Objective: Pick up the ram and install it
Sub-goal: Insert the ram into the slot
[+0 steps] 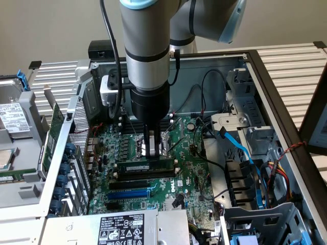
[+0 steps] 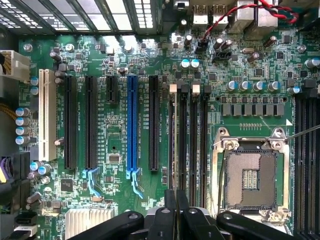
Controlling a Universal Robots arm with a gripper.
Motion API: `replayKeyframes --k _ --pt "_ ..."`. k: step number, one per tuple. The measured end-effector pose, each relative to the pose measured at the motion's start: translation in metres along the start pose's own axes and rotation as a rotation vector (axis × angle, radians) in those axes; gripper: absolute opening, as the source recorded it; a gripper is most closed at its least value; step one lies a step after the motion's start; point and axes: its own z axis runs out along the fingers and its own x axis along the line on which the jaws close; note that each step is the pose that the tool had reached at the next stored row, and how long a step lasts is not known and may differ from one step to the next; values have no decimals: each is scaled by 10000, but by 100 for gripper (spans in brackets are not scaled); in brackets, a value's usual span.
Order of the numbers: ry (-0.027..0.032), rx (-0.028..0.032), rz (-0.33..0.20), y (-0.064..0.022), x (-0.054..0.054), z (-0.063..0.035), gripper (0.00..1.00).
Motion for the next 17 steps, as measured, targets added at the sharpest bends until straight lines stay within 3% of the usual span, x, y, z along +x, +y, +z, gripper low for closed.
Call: replayKeyframes --k 5,12,17 --pt "0 7 -14 -1 1 0 13" --pt "-3 65 -20 2 5 10 13" --pt "-3 66 -20 8 5 19 13"
